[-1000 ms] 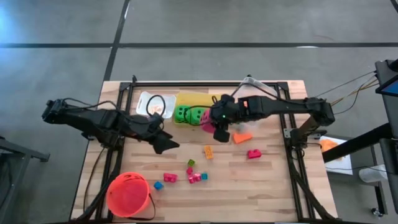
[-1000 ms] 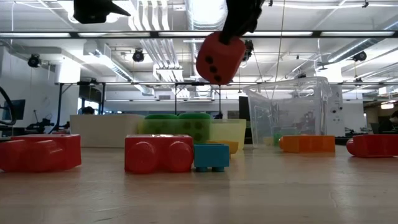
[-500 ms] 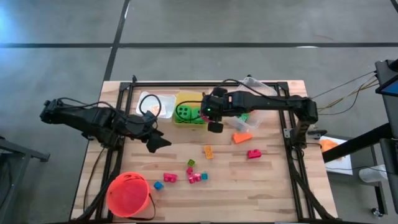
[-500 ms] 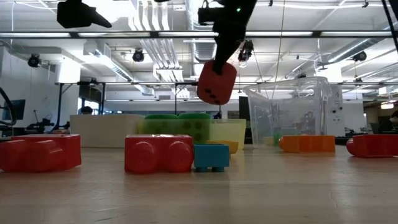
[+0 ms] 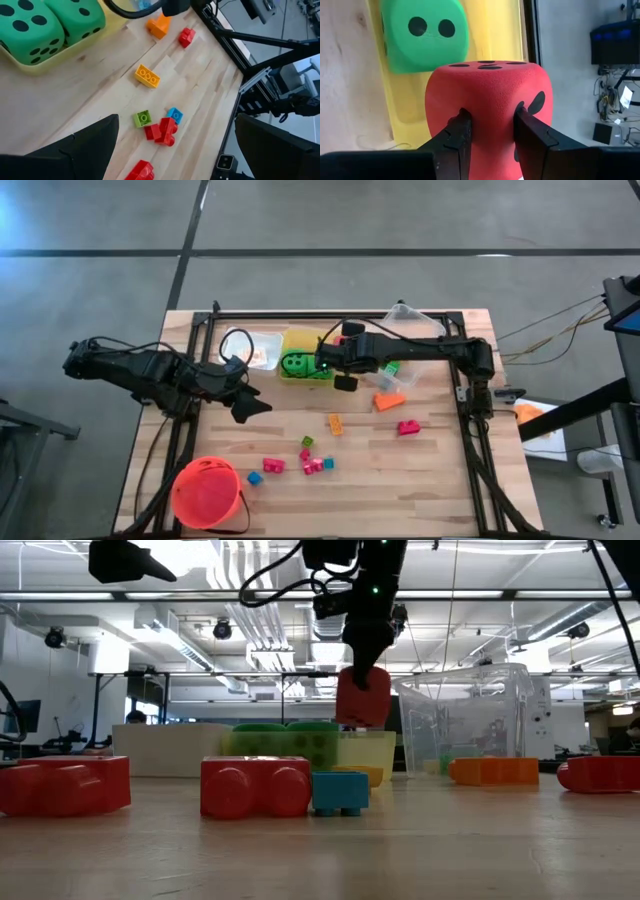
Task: Pick & Place Toys
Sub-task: Put the red dice into the yellow bin
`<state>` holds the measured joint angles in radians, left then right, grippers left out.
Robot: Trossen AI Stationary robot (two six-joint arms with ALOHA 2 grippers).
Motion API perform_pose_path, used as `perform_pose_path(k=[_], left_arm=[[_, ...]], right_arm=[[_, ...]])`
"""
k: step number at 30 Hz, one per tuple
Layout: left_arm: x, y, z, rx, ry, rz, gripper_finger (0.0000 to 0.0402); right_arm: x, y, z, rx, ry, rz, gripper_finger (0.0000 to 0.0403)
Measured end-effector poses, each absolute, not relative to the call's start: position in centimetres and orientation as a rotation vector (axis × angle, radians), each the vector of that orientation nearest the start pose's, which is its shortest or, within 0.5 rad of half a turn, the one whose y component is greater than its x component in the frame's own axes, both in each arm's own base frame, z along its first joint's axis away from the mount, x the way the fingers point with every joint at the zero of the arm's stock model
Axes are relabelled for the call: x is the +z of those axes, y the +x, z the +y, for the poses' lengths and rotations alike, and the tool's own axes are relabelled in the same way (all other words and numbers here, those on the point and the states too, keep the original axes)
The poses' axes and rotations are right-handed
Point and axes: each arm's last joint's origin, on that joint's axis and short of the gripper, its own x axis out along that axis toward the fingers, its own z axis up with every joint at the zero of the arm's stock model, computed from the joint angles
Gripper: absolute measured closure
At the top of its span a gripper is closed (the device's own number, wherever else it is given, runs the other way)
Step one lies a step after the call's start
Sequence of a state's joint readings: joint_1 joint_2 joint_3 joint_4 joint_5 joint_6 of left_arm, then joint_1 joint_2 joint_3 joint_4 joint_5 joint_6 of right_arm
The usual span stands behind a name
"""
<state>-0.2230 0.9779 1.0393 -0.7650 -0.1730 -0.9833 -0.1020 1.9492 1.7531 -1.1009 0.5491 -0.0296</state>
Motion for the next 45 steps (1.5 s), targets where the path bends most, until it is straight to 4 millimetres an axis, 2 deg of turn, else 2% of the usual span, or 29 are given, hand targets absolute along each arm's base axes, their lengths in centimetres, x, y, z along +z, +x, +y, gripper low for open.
perform_pose_path(k=[8,20,27,38,45], left_arm=[[33.5,18.4,-3.6,0.304,-0.812,0.637,0.0018],[33.5,18.4,-3.6,0.316,-0.812,0.629,0.0018],[33.5,18.4,-3.6,0.320,-0.815,0.626,0.0018],[33.5,18.4,-3.6,0.329,-0.822,0.621,0.0018],[33.5,18.4,-3.6,0.333,-0.831,0.619,0.0019]], right_arm=[[27.3,38.8,-5.5,-0.534,-0.328,1.310,0.0300],[24.8,39.6,-5.4,-0.490,-0.377,1.402,0.0317],[24.7,40.1,-5.0,-0.481,-0.375,1.365,0.0326],[24.1,40.7,-4.7,-0.406,-0.234,1.316,0.0336],[22.4,40.5,-4.7,-0.408,-0.200,1.317,0.0345]])
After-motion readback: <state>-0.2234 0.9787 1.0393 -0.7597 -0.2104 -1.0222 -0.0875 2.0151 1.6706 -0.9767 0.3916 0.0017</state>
